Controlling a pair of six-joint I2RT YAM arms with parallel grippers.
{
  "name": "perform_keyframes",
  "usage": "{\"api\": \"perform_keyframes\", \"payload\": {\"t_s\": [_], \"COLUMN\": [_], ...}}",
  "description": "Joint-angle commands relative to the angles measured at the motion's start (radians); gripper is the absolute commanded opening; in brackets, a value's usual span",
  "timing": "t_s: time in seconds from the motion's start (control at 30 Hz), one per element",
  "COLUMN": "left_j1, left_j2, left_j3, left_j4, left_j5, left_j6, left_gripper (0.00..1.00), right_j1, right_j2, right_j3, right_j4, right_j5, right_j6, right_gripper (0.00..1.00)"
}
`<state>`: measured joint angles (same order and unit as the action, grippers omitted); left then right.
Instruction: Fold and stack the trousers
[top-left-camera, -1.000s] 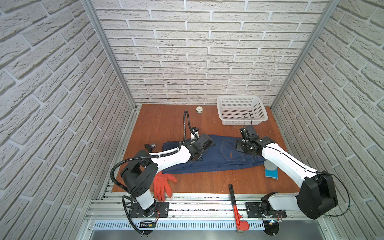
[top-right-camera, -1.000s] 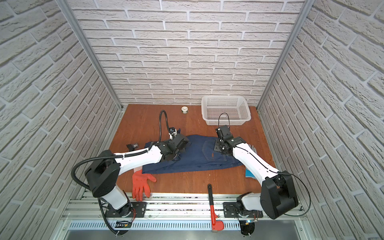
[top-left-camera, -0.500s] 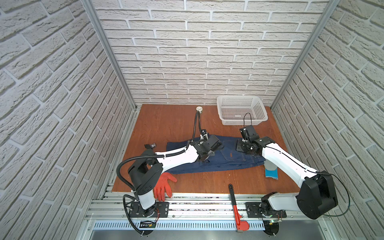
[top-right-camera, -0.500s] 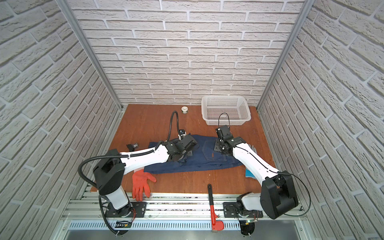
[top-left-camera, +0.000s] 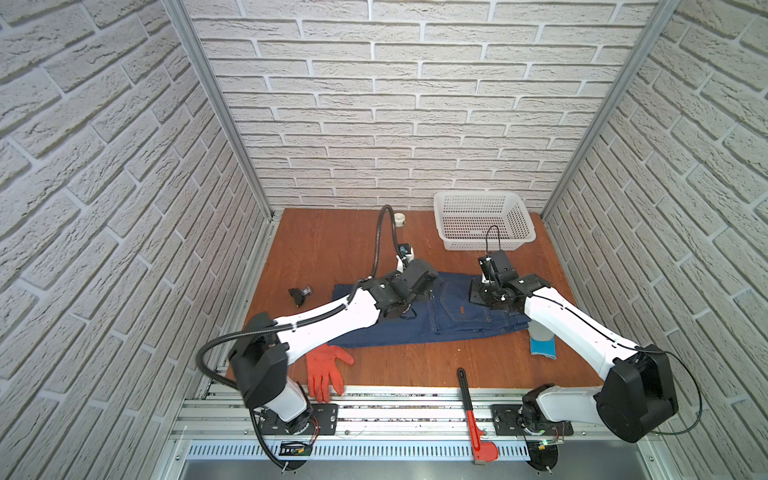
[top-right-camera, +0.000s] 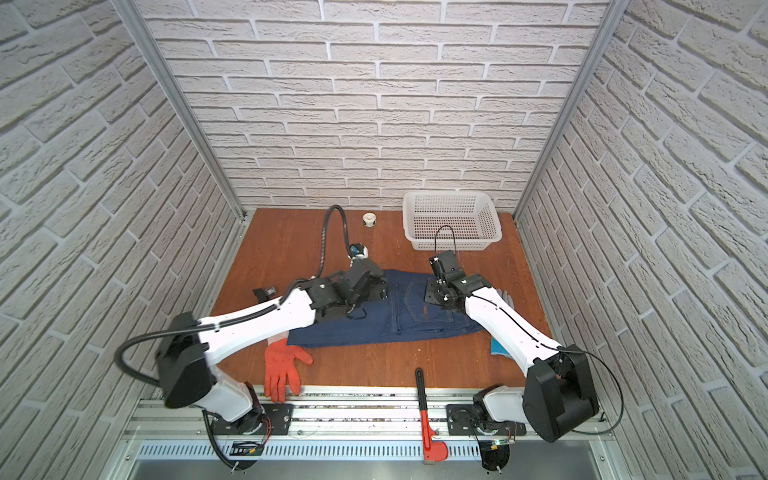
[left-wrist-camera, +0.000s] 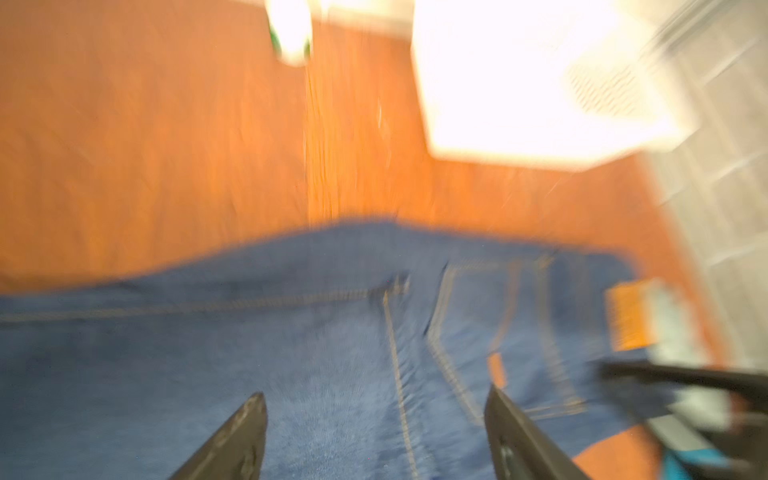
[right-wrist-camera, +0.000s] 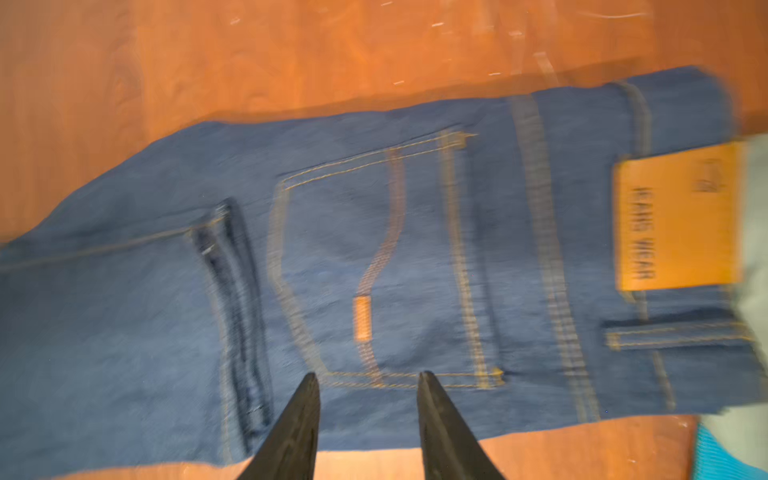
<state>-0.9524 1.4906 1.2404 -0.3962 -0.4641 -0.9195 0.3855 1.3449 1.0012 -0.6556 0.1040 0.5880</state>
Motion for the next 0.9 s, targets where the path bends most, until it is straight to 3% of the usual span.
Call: {"api": "perform_keyframes", "payload": {"t_s": [0.0, 0.27, 0.47, 0.73, 0.87], "left_j1": [0.085, 0.415, 0.642, 0.803, 0.835], "left_j2": [-0.127, -0.353, -0.376, -0.296, -0.233], "left_j3": [-0.092, -0.360, -0.498, -0.592, -0.603], "left_j4": [-0.070, -0.106, -0.058, 0.024, 0.050], "left_j5": [-0.073, 0.170, 0.429, 0.651, 0.694], "left_j6": [0.034, 0.102, 0.194, 0.234, 0.250], "left_gripper": [0.82, 0.86, 0.87, 0.88, 0.89], "right_j1": [0.103, 0.185, 0.185, 0.185, 0.185], "right_j2": [0.065, 0.280, 0.383, 0.416, 0.438], "right_j3": [0.068, 0.115, 0.142, 0.123, 0.120], "right_j4": [0.014, 0.097, 0.127, 0.146, 0.163], "right_j5": [-0.018, -0.077, -0.112, -0.122, -0.140], "right_j6": [0.001, 0.033, 0.016, 0.017, 0.022], "right_gripper": [0.42, 0.46, 0.47, 0.46, 0.45]}}
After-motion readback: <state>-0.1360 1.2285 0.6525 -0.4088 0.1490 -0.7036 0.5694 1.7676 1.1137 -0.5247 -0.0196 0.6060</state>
